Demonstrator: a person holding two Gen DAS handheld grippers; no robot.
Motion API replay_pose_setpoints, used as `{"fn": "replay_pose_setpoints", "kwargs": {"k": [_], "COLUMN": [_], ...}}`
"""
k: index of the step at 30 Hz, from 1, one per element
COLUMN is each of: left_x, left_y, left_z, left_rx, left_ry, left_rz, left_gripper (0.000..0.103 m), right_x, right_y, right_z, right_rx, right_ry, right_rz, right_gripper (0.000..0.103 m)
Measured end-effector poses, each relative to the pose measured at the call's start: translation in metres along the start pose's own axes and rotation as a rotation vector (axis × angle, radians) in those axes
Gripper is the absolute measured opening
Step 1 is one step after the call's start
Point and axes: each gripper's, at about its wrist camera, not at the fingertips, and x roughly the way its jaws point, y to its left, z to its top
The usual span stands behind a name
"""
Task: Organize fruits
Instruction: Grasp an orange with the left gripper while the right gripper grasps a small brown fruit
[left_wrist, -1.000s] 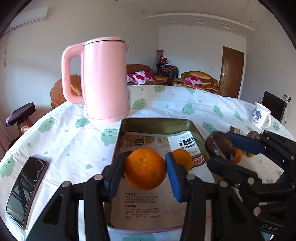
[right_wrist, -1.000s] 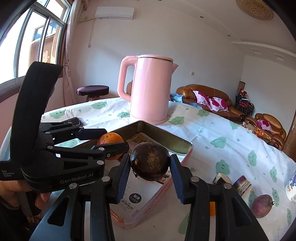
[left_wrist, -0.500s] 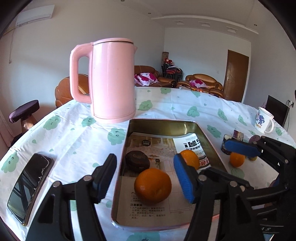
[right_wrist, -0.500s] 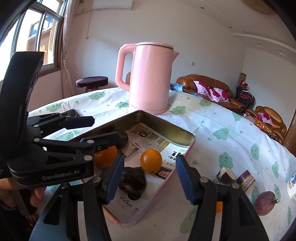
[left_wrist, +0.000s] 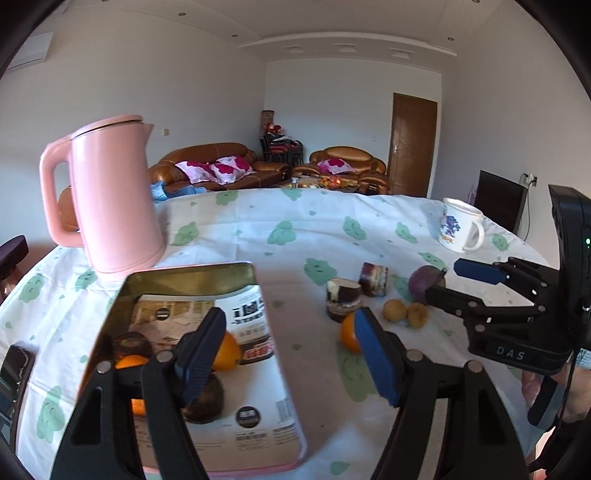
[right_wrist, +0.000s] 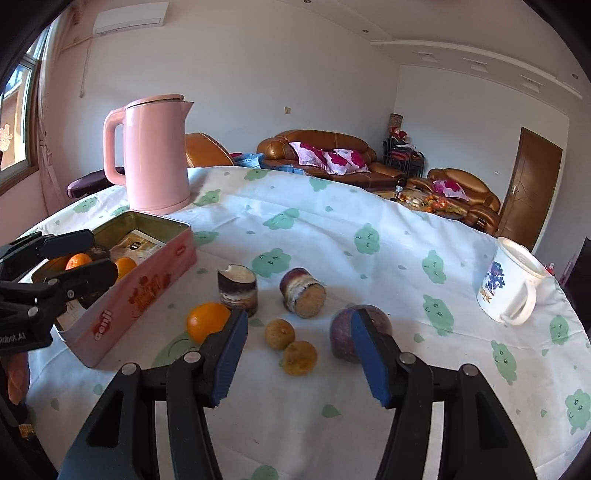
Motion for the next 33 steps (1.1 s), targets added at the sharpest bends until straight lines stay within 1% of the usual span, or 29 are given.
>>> {"fn": "replay_pose_setpoints", "kwargs": {"k": [3, 6, 7, 9, 13, 14, 17, 20, 23, 25, 26, 28, 29, 33], "left_x": [0.012, 0.028, 0.034, 0.043, 0.048, 0.048, 0.050, 0.049, 0.048, 0.045, 0.043, 0.043, 0.045, 0.055], "left_y": [-0.021, -0.028, -0.028, -0.024, -0.012, -0.011, -0.010, -0.004, 0.004, 0.002, -0.003, -0.012, -0.017, -0.033], "left_z": [0.004, 0.007, 0.008, 0.009, 0.009, 0.008, 0.008, 0.009, 0.009, 0.009, 0.008, 0.008, 0.007, 0.008], "left_rx": [0.037, 0.055, 0.055, 0.040, 0.001, 0.000, 0.018, 0.013, 0.001, 0.008, 0.023, 0.045, 0.059, 0.097], "left_ry": [0.005, 0.039, 0.060, 0.101, 0.127, 0.129, 0.133, 0.129, 0.125, 0.111, 0.105, 0.109, 0.118, 0.159], "left_rz": [-0.032, -0.028, -0.023, -0.039, -0.035, -0.040, -0.023, -0.010, 0.001, 0.020, 0.015, -0.020, -0.029, -0.078], "left_gripper": [0.074, 0.074, 0.074, 0.074, 0.075, 0.076, 0.076, 0.076, 0.076, 0.078, 0.080, 0.081, 0.081, 0.081], "right_x": [0.006, 0.013, 0.014, 0.016, 0.025, 0.028, 0.031, 0.034, 0.038, 0.040, 0.042, 0.046, 0.048, 0.052], "right_y": [-0.005, -0.006, -0.007, -0.007, -0.005, -0.004, -0.001, 0.003, 0.004, 0.003, 0.003, 0.002, 0.001, -0.004], "right_z": [-0.003, -0.007, -0.007, -0.008, -0.008, -0.009, -0.011, -0.012, -0.013, -0.012, -0.012, -0.012, -0.012, -0.013], "right_rx": [0.027, 0.023, 0.027, 0.024, 0.013, 0.010, -0.004, -0.025, -0.030, -0.027, -0.026, -0.019, -0.013, 0.012], "right_ry": [0.025, 0.061, 0.069, 0.079, 0.125, 0.138, 0.160, 0.177, 0.195, 0.205, 0.209, 0.229, 0.239, 0.260], "right_rz": [0.004, 0.004, 0.013, 0.015, 0.039, 0.044, 0.049, 0.055, 0.059, 0.065, 0.067, 0.071, 0.078, 0.087], "right_gripper": [0.060, 0.060, 0.059, 0.056, 0.053, 0.053, 0.053, 0.049, 0.047, 0.045, 0.045, 0.043, 0.041, 0.040]}}
